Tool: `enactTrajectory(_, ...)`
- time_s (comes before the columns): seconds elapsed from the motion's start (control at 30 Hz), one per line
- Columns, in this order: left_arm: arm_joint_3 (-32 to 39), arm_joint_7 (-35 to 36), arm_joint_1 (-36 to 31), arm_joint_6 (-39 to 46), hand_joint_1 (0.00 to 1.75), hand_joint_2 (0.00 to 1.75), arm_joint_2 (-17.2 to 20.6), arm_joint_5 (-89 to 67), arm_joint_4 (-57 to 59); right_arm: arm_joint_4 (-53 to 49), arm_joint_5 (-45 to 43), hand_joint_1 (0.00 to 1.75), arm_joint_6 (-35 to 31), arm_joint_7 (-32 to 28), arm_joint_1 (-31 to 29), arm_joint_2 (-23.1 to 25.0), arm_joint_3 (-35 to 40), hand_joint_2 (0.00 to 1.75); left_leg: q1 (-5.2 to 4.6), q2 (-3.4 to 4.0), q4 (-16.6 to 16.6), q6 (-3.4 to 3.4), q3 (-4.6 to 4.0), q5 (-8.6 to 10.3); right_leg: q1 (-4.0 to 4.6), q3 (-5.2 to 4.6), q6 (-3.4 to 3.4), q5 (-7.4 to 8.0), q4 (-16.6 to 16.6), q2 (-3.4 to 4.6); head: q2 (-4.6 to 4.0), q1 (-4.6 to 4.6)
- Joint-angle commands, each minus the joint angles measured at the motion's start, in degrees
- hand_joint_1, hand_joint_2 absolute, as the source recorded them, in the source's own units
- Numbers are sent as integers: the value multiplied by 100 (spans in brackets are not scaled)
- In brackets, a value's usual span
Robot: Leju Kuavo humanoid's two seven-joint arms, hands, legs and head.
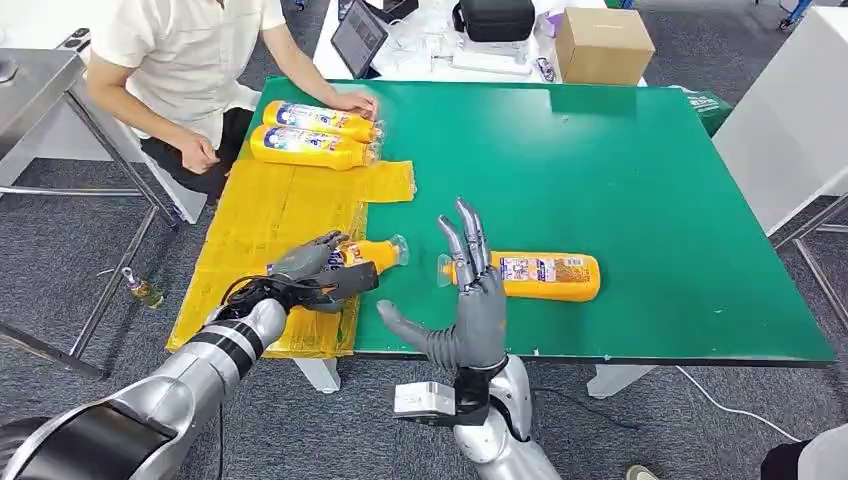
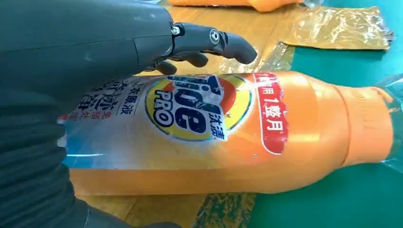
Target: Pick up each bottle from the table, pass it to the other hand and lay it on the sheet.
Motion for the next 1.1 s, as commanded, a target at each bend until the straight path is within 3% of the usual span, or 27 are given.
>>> enactTrajectory(0.03,98,-89,-63,178,0,175,-75,-8,223,386,-44,0,13,-5,-228,-248,158,175,4,11,-3,9,34,-14,9,35,-18,-9,-9,1,0,0)
enactTrajectory(0.23,511,-1181,879,2122,0,175,-192,522,-1222,322,-33,0,13,-5,-84,-241,122,175,1,8,-8,8,31,-11,6,32,-14,-8,-12,0,0,0)
enactTrajectory(0.43,297,-1171,1603,2293,0,175,9,519,-2400,274,7,0,13,-5,54,-231,41,175,3,21,-9,11,57,-26,10,54,-24,-16,-15,8,0,0)
enactTrajectory(0.5,332,-1224,1766,2348,0,175,44,651,-2692,225,59,0,13,-5,108,-223,-44,175,1,14,-7,5,27,-13,5,24,-14,-7,-10,7,0,0)
enactTrajectory(0.73,385,-1317,1908,2377,0,175,84,836,-2966,205,97,0,13,-5,134,-238,-124,175,3,12,-3,6,27,-13,8,25,-18,-8,-8,2,0,0)
enactTrajectory(0.8,577,-1596,2321,2215,0,175,126,1667,-3650,117,519,0,13,-5,302,-213,-616,175,2,13,-4,6,22,-12,5,19,-14,-6,-9,5,0,0)
enactTrajectory(0.9,1169,-1999,3281,1275,0,175,57,3884,-5019,432,1042,0,13,-5,529,-318,-1847,175,2,22,-13,9,45,-19,7,42,-17,-9,-21,12,0,-2)
enactTrajectory(1.0,1493,-1864,3930,670,0,175,-11,5400,-5795,-33,1594,0,13,-5,752,-521,-3004,175,1,11,-17,13,56,-25,7,59,-15,-17,-29,0,0,2)
enactTrajectory(1.1,1567,-1839,4055,582,0,175,-7,5838,-5866,-484,1568,0,13,-5,868,-650,-3237,175,-3,-6,-1,11,25,-23,1,30,-9,-19,-11,-15,0,2)
